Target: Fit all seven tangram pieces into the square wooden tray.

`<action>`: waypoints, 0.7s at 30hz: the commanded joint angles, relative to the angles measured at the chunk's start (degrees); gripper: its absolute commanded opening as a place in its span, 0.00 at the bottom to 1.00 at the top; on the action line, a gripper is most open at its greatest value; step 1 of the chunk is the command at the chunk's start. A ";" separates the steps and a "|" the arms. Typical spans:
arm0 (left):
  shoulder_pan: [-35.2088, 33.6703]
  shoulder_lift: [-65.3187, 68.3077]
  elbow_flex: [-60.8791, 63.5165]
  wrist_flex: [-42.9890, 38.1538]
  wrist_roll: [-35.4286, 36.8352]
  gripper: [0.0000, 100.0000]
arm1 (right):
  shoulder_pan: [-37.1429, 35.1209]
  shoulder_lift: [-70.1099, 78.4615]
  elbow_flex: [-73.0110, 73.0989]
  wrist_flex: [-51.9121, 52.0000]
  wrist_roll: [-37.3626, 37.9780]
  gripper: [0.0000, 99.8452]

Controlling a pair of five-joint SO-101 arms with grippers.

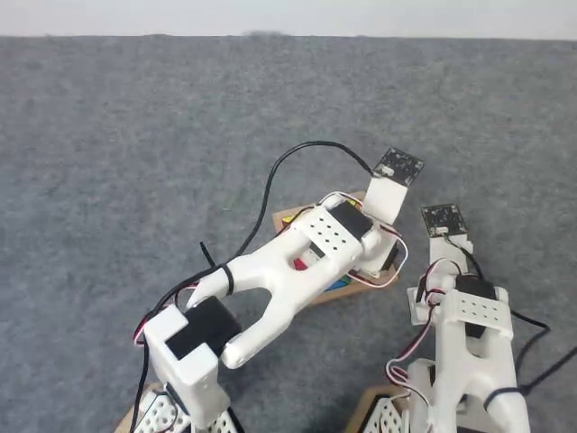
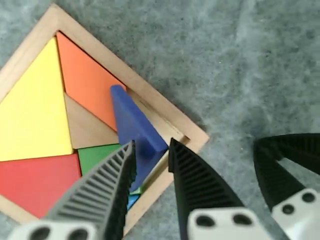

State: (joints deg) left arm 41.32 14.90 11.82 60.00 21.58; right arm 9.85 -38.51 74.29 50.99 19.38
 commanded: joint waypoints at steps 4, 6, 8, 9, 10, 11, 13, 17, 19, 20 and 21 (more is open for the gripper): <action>0.18 -4.22 -1.45 0.62 -0.62 0.11 | 0.48 -0.13 -0.97 -1.54 0.53 0.01; 0.18 -4.31 -1.45 0.70 -0.62 0.11 | 0.48 -0.13 -0.97 -1.54 0.53 0.01; 0.18 -4.22 -1.45 0.70 -0.62 0.11 | 0.48 -0.13 -0.97 -1.54 0.53 0.01; 0.18 -4.13 -1.36 0.70 -0.62 0.11 | 0.48 -0.13 -0.97 -1.54 0.53 0.01; 0.26 -3.96 -1.36 0.70 -0.62 0.11 | 0.48 -0.13 -0.97 -1.54 0.53 0.01; 0.26 -3.87 -1.36 0.62 -0.62 0.11 | 0.48 -0.13 -0.97 -1.63 0.53 0.01; 1.23 -3.78 -1.36 0.62 -0.62 0.11 | 0.48 -0.13 -0.97 -1.63 0.53 0.01; 3.16 -4.22 -1.36 0.79 -0.62 0.11 | 0.31 -0.13 -0.97 -1.63 0.53 0.01; 3.52 -4.31 -1.36 0.88 -1.23 0.11 | -0.40 -0.13 -0.88 -1.63 0.53 0.01; 3.52 -4.31 -1.36 0.88 -1.93 0.11 | -0.48 -0.13 -0.88 -1.63 0.53 0.01; 3.52 -4.31 -1.36 0.88 -2.37 0.11 | -0.48 -0.13 -0.88 -1.63 0.53 0.01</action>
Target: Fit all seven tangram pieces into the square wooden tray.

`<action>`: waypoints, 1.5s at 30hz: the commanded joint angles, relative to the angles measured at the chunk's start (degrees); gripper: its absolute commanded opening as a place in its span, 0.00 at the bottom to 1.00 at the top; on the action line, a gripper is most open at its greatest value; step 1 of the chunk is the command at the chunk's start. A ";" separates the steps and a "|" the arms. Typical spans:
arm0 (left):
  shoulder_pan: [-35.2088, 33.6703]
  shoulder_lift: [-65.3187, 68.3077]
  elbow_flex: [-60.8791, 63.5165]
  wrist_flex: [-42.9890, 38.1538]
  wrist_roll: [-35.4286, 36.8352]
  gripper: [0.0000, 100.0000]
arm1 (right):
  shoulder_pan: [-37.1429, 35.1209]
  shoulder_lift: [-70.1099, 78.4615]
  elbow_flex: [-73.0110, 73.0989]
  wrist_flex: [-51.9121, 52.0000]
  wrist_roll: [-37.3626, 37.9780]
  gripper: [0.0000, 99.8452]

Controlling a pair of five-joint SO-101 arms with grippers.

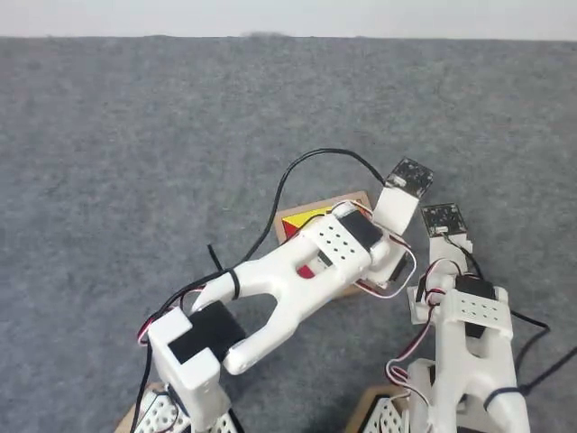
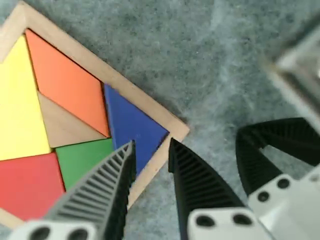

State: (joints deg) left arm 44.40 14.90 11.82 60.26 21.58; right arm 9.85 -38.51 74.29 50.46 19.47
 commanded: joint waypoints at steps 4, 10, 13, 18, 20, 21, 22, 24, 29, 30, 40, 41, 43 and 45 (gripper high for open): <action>-1.14 -4.40 -1.45 0.44 -2.46 0.11 | -0.40 -0.13 -0.88 -1.10 0.44 0.01; -11.25 -4.31 -1.36 0.53 -2.55 0.10 | -0.40 -0.13 -0.88 -1.10 0.44 0.01; -13.54 -4.40 -1.36 0.79 -3.87 0.10 | -0.22 -0.13 -0.88 -1.01 0.35 0.01; -17.67 -9.14 0.31 0.18 -5.63 0.05 | 2.77 -2.07 -0.79 -1.19 0.18 0.01; -20.40 -13.71 3.30 -1.58 -5.63 0.05 | 3.12 -4.97 0.62 -1.27 0.18 0.01; -21.63 -16.62 5.58 -2.99 -5.89 0.05 | 2.77 -6.99 1.58 -1.27 0.18 0.01; -22.86 -19.69 8.04 -4.31 -5.98 0.05 | 2.24 -9.36 2.81 -1.27 0.18 0.01; -25.14 -26.81 13.32 -6.24 -6.68 0.05 | 1.10 -14.64 5.19 -0.75 0.26 0.01; -32.62 -46.51 28.26 -6.95 -11.78 0.05 | -1.27 -28.62 10.29 2.68 0.35 0.01; -34.64 -50.73 31.43 -6.95 -12.48 0.05 | -1.54 -31.43 11.16 3.38 0.53 0.01; -51.52 -94.51 65.01 -6.59 -21.89 0.05 | -4.97 -52.97 18.11 11.30 0.79 0.01; -53.01 -99.08 68.35 -6.59 -21.89 0.05 | -4.97 -54.73 18.73 11.65 0.79 0.01; -56.44 -107.96 74.42 -6.51 -21.98 0.05 | -4.97 -57.80 19.52 12.97 0.79 0.01; -60.22 -116.57 78.90 -5.27 -21.98 0.05 | -4.88 -60.70 20.22 14.46 0.79 0.01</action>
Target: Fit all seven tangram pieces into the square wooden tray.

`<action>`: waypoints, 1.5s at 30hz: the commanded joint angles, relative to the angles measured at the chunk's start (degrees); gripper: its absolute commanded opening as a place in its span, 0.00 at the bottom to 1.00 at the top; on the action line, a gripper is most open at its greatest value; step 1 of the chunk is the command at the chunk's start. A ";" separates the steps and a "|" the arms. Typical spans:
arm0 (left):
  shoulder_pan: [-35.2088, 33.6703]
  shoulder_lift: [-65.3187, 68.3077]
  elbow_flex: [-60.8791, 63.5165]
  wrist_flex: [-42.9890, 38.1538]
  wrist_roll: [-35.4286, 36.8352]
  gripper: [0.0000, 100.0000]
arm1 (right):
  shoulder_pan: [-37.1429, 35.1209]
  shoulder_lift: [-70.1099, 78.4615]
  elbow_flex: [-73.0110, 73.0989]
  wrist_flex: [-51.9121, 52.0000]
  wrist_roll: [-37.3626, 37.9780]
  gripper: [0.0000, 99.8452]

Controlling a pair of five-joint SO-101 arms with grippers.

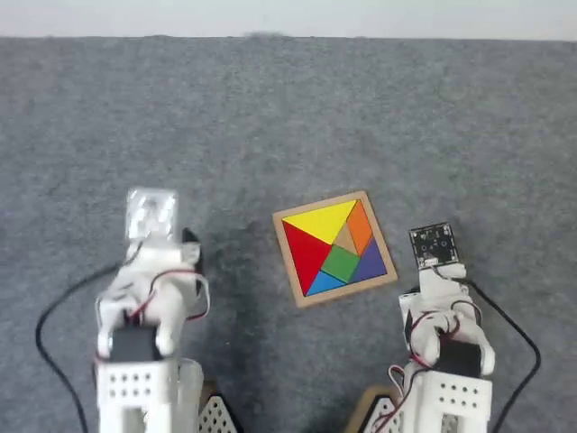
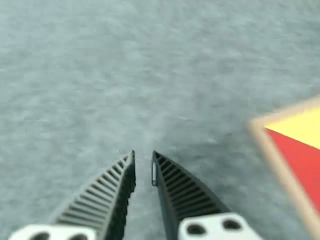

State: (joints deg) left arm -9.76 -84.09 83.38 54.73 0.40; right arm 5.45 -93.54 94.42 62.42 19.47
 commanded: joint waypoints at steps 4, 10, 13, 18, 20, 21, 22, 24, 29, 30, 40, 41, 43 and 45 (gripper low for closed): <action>-9.41 -19.25 10.68 1.41 -0.79 0.05 | -0.48 -10.24 1.85 4.18 0.79 0.01; -9.23 -18.37 13.14 1.67 -0.97 0.05 | 1.89 -9.27 2.02 4.09 0.62 0.01; -9.23 -19.78 13.05 1.76 -0.97 0.05 | 1.98 -8.57 2.11 4.18 0.44 0.01; -9.32 -19.78 13.05 5.01 -0.88 0.05 | 1.63 -8.22 2.11 3.91 0.70 0.01; -9.32 -19.96 13.05 9.49 -0.88 0.05 | 1.63 -8.22 2.11 3.91 0.70 0.01; -9.32 -19.96 13.05 11.87 -0.88 0.05 | 1.63 -8.22 2.11 3.91 0.70 0.01; -9.32 -19.96 13.05 14.68 -0.70 0.05 | 1.63 -8.22 2.11 3.91 0.79 0.01; -9.23 -20.13 13.05 17.67 -0.79 0.05 | 1.63 -8.22 2.11 3.91 0.79 0.01; -9.23 -20.04 13.05 17.58 -0.79 0.05 | 1.63 -8.22 2.11 3.91 0.79 0.01; -9.23 -20.04 13.05 17.58 -0.79 0.05 | 1.63 -8.22 2.11 3.91 0.79 0.01; -9.23 -20.04 13.05 17.58 -0.79 0.05 | 1.63 -8.31 2.11 3.91 0.79 0.01; -9.23 -20.04 13.05 17.58 -0.79 0.05 | 1.63 -8.31 2.11 3.91 0.79 0.01; -9.23 -20.04 13.05 17.58 -0.79 0.05 | 1.63 -8.31 2.11 3.91 0.79 0.01; -9.23 -20.04 13.05 17.58 -0.79 0.05 | 1.63 -8.31 2.11 3.91 0.79 0.01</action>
